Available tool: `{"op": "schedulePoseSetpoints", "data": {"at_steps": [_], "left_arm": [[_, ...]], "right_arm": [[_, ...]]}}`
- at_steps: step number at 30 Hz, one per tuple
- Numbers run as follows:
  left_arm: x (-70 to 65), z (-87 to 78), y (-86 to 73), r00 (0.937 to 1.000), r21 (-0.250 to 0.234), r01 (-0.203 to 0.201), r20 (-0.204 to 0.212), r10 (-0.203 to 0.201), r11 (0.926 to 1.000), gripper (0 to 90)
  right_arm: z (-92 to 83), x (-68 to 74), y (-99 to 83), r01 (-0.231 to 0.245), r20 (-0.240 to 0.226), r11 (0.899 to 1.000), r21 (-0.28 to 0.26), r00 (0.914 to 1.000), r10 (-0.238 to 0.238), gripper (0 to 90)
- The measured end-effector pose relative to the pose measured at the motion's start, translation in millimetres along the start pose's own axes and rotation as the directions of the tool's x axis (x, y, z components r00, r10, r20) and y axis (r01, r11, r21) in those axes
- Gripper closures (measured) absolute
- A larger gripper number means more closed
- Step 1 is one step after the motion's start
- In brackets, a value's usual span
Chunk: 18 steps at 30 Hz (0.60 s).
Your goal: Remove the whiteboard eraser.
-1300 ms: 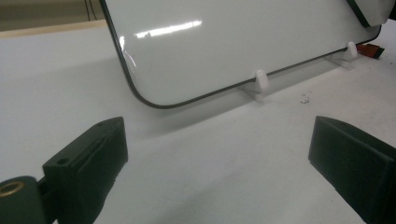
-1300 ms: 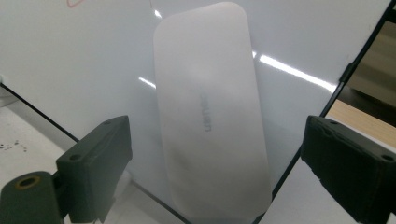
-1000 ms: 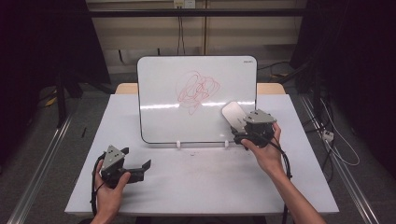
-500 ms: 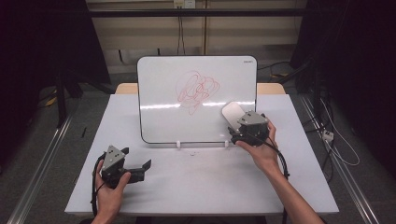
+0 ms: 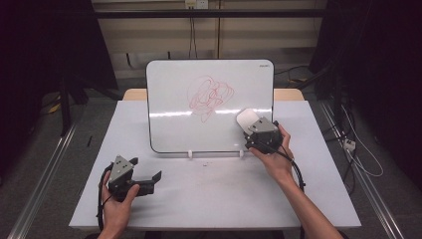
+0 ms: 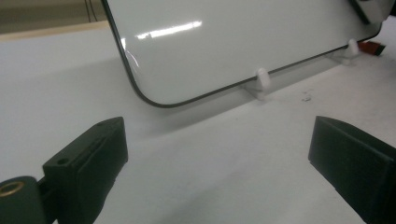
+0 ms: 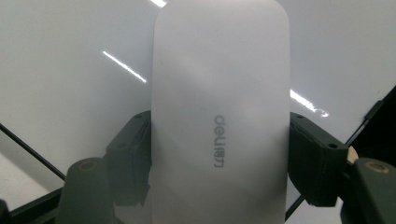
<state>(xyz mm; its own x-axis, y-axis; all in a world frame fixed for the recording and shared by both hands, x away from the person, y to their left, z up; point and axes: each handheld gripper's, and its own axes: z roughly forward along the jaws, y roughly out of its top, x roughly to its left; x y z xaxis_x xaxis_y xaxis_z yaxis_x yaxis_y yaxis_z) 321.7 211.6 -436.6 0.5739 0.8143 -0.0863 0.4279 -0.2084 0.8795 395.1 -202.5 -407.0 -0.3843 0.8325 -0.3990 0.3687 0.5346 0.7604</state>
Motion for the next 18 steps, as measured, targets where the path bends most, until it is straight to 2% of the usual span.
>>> {"op": "schedulePoseSetpoints", "data": {"at_steps": [9,13,16,18], "left_arm": [[6.3,1.2,-1.0,0.9999,0.003,0.012,-0.011,-0.012,0.9999,4.7],[8.0,-0.5,-1.1,0.9997,-0.002,0.015,-0.017,-0.015,0.9999,4.7],[8.9,-1.2,-1.5,0.9997,-0.004,0.015,-0.021,-0.016,0.9999,4.7],[8.9,-1.1,-1.6,0.9997,-0.005,0.015,-0.022,-0.015,0.9999,4.7]], "right_arm": [[-0.8,-1.7,0.9,-0.018,-0.01,1.0,0.007,0.9998,0.018,31.7],[-1.4,-5.7,0.8,-0.049,-0.04,0.999,0.006,0.998,0.049,31.8],[-2.5,-12.3,-0.4,-0.103,-0.09,0.995,0.004,0.9906,0.103,31.8],[-2.9,-15.0,-1.3,-0.12,-0.107,0.993,0.002,0.987,0.12,31.8]]}}
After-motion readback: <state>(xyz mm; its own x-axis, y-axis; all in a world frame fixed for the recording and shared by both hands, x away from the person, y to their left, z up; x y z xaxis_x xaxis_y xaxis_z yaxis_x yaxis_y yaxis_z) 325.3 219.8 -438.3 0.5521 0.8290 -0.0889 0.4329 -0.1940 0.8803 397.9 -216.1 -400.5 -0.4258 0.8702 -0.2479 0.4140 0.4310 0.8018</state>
